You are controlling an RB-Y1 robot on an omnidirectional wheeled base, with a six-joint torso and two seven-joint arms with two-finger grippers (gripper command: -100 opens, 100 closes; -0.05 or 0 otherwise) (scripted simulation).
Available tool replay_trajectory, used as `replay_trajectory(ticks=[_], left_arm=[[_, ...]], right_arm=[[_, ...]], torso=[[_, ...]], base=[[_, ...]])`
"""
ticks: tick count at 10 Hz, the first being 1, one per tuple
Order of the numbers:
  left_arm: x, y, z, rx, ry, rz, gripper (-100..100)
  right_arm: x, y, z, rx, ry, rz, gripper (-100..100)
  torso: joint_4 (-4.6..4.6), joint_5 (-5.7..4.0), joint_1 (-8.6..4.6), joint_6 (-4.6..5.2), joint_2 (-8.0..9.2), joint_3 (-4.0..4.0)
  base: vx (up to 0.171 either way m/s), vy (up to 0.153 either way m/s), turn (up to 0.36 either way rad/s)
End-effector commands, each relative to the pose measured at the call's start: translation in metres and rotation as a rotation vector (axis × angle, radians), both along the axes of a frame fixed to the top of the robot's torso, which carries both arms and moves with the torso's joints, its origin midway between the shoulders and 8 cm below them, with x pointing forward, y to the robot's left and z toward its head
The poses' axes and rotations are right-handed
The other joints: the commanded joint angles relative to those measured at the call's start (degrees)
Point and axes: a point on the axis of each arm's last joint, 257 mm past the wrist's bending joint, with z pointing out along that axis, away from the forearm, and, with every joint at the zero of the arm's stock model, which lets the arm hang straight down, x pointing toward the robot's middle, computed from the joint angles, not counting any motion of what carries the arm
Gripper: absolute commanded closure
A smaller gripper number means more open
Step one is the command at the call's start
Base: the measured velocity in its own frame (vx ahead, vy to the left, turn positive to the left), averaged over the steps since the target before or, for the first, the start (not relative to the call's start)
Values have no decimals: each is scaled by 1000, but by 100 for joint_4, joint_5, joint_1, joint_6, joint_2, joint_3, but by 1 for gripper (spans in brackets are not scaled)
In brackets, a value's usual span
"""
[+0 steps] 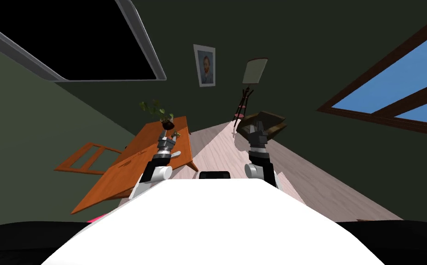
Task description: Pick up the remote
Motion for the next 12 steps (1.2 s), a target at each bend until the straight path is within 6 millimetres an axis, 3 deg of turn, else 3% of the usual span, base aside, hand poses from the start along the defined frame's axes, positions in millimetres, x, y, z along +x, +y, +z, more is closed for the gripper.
replay_trajectory(ticks=[1, 4, 6, 7, 9, 10, 11, 12], left_arm=[[6, 14, -20, -49, 61, 0, -100], [10, 22, -40, -84, 123, 3, -100], [15, 40, -75, -152, 218, 12, -100], [15, 40, -78, -154, 231, 13, -100], [15, 58, -115, -221, 330, 30, -100], [14, 58, -120, -224, 349, 30, -100], [13, 67, -139, -256, 401, 42, -100], [12, 67, -142, -258, 412, 42, -100]], right_arm=[[0, 0, 0, 0, 0, 0, 0], [0, 0, 0, 0, 0, 0, 0], [0, 0, 0, 0, 0, 0, 0], [0, 0, 0, 0, 0, 0, 0], [0, 0, 0, 0, 0, 0, 0], [0, 0, 0, 0, 0, 0, 0], [0, 0, 0, 0, 0, 0, 0], [0, 0, 0, 0, 0, 0, 0]], torso=[[0, 0, 0, 0, 0, 0], [0, 1, 2, 0, -2, -1], [-1, 0, 1, 0, -8, -4], [-1, 0, 0, 1, -5, -3], [-1, 1, 4, -1, -6, -3], [-1, 1, 5, -1, -5, -3], [-1, 2, 8, -5, -9, -5], [-2, 2, 10, -3, -11, -6]], base=[[-69, -17, -359], [-43, -9, -122], [-42, -20, -274], [-39, -11, -93], [-38, -12, -244], [-29, -2, -84], [-19, -1, -179], [-15, 7, -94]])
